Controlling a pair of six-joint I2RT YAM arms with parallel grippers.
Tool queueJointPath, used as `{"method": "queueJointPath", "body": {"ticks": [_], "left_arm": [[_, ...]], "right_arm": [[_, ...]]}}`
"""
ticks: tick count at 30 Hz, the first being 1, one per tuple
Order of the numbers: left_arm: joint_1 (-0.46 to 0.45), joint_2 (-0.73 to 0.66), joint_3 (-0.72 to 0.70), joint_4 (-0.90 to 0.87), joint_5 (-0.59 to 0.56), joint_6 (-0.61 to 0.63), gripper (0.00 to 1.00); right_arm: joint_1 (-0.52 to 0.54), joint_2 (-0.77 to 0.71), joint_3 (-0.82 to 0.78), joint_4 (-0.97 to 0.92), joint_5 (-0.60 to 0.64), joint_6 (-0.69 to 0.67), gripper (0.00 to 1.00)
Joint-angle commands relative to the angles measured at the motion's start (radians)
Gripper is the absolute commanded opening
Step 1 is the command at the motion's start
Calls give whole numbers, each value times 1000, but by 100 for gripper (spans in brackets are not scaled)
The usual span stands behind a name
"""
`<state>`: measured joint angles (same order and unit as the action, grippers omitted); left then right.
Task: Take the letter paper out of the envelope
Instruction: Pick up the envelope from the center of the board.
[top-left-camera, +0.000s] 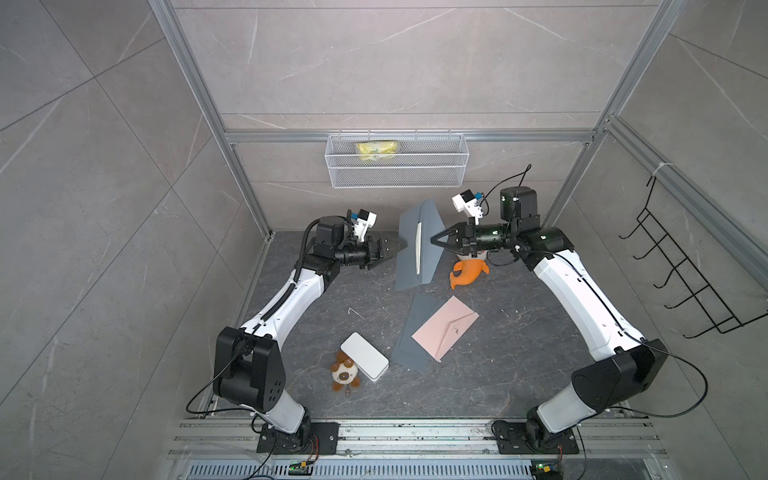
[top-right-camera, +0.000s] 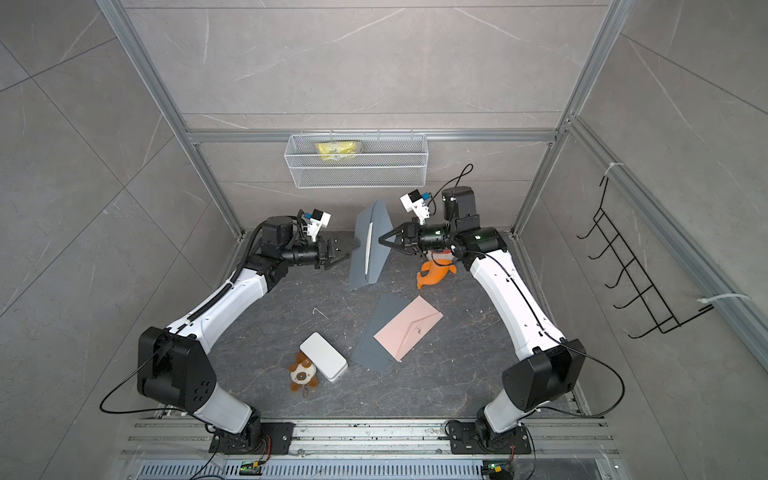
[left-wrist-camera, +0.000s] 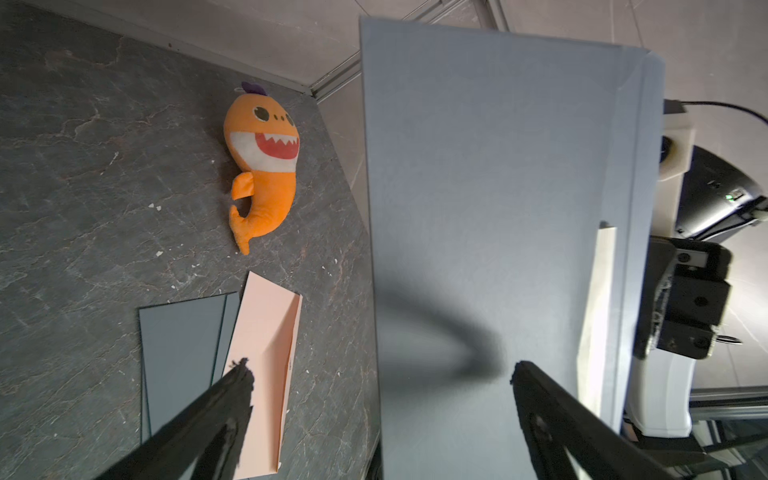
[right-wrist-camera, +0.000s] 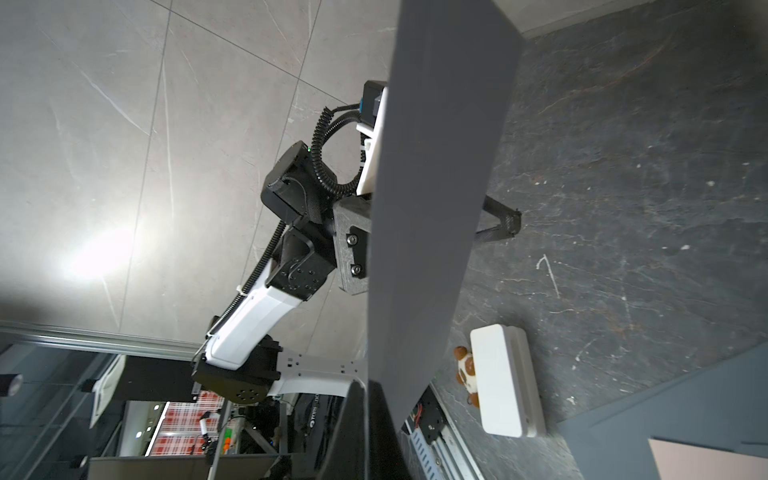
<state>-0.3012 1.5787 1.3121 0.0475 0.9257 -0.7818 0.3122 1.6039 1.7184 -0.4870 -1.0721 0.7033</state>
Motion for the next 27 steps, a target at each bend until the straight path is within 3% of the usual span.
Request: {"method": "queueJointPath", "body": {"ticks": [1,7,12,15,21,27], "left_arm": [[25,-34,-9,194,89,-118,100],[25,-5,-9,305,146,-215,100],[25,-6,2,346,163,-263,93],[27,-7,1,329,173,-270,83],[30,-25,-11,333,155,-281,48],[31,-38,-3,327,139,-286,24]], "right_arm": [[-5,21,-31,177,-74,112,0],[-5,44,-61,291,-94,184,0],[-6,70,-76,358,-116,221,0],[-7,83,-82,418,-126,260,0],[-16,111,-84,463,-144,286,0],[-24,126,-87,473,-156,286,0]]}}
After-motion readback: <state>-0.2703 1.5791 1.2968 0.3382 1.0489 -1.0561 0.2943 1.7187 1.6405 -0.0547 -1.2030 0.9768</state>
